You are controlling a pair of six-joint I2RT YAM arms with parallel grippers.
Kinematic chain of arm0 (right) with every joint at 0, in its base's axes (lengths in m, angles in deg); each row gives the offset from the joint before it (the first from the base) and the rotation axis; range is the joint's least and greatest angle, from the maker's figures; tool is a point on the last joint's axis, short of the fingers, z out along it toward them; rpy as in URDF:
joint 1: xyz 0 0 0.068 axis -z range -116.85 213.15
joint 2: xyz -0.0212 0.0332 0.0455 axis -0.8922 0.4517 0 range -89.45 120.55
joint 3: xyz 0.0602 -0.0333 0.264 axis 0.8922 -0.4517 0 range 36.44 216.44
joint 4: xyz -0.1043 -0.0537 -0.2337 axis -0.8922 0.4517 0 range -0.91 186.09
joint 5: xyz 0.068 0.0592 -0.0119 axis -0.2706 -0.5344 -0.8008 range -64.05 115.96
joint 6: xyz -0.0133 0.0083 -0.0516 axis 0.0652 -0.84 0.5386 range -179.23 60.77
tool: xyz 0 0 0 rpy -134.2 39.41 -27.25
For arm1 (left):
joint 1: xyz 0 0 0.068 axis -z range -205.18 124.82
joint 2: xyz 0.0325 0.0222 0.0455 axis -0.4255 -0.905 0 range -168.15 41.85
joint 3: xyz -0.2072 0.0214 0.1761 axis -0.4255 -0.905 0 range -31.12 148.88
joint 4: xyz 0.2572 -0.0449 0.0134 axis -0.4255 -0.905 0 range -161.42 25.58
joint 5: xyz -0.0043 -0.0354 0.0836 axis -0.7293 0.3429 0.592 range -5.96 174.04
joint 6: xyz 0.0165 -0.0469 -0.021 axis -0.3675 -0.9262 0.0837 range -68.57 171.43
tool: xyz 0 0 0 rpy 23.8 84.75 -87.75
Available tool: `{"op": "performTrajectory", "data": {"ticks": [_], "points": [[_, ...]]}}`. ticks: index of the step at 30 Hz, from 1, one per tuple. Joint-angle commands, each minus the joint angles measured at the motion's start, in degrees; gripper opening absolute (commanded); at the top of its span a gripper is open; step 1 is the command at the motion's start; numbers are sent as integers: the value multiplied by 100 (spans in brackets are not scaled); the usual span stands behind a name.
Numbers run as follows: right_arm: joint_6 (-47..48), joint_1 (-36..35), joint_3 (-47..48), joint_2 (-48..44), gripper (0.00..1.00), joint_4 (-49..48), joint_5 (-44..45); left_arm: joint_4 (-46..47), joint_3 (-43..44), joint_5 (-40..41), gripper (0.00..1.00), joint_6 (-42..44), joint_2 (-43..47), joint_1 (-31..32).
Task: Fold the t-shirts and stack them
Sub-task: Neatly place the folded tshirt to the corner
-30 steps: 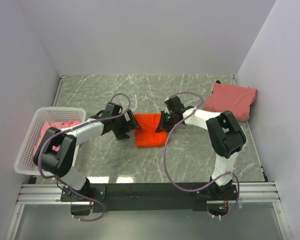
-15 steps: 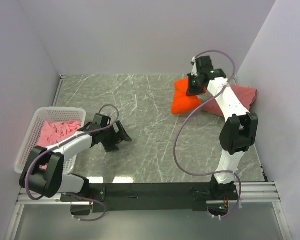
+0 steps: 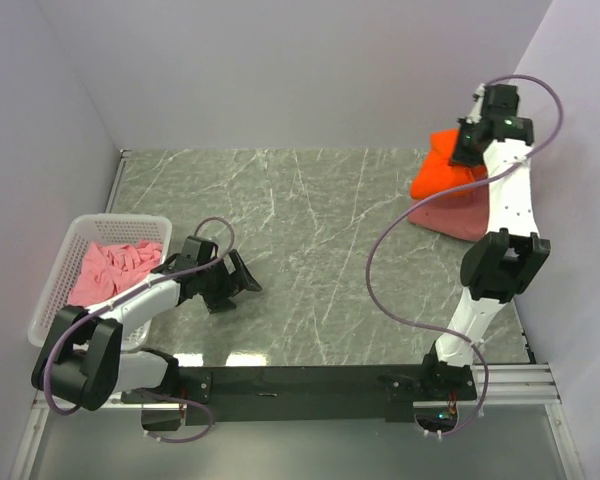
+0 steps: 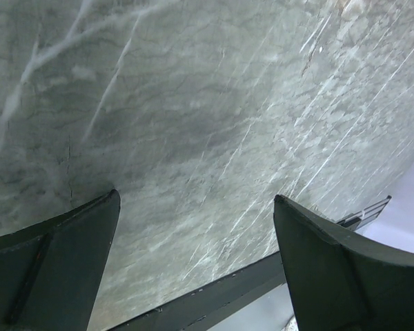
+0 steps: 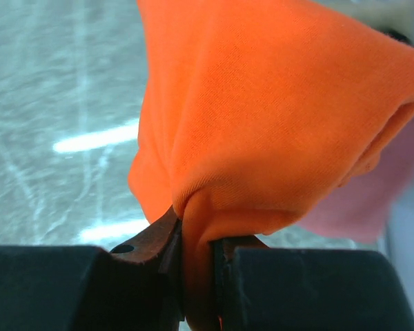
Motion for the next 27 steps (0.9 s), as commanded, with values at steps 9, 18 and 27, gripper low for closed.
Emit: {"op": "performTrajectory", "data": {"ticks": [9, 18, 27], "points": [[-272, 619, -1680, -384, 0, -942, 889, -136, -77, 15, 99, -57, 281, -17], [-677, 628, -1866, -279, 18, -1804, 1945, -435, 28, 191, 99, -48, 457, -17], [-650, 628, -1953, -305, 56, -1840, 2139, -576, 160, 226, 99, 22, 405, -17]]}}
